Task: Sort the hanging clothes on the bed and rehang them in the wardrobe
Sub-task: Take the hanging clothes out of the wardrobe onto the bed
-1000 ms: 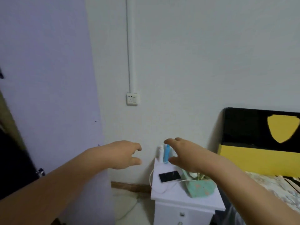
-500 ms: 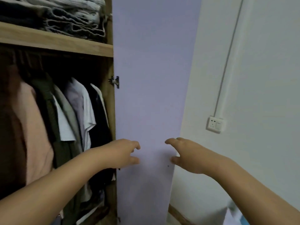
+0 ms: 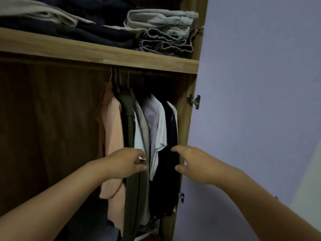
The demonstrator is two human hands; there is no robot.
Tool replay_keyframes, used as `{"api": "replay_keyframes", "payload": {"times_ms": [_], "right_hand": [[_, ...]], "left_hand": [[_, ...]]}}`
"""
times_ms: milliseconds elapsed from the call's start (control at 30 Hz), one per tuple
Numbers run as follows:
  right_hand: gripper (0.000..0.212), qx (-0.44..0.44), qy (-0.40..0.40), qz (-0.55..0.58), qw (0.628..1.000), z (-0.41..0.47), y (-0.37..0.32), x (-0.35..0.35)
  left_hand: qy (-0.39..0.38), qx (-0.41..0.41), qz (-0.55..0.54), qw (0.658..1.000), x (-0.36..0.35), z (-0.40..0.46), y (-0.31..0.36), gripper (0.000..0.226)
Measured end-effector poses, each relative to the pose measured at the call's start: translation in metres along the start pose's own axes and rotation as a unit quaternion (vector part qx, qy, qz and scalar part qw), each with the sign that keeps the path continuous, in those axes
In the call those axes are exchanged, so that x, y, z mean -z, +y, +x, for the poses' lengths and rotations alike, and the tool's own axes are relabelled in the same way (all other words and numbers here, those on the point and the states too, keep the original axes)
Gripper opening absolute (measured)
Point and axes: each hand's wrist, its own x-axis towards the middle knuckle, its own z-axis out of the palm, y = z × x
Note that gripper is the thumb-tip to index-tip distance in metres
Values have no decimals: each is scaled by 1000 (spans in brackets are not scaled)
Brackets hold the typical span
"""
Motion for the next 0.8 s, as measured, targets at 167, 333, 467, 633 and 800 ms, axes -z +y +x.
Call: {"api": "replay_keyframes", "payload": {"times_ms": [167, 333, 467, 633, 800], "right_hand": [[57, 38, 51, 59, 996, 77, -39, 2], [55, 63, 104, 224, 967, 157, -78, 1], [59, 60, 141, 336, 930, 213, -100, -8], [58, 53, 196, 342, 918, 272, -115, -14], [58, 49, 209, 344, 914, 317, -125, -23]], "left_hand": [[58, 24, -17, 998, 38, 16, -58, 42], [135, 40, -30, 990, 77, 41, -120, 38], [172, 51, -48, 983, 99, 58, -159, 36], [195, 80, -83, 974, 111, 69, -195, 38], [234, 122, -126, 956, 118, 75, -225, 33]]}}
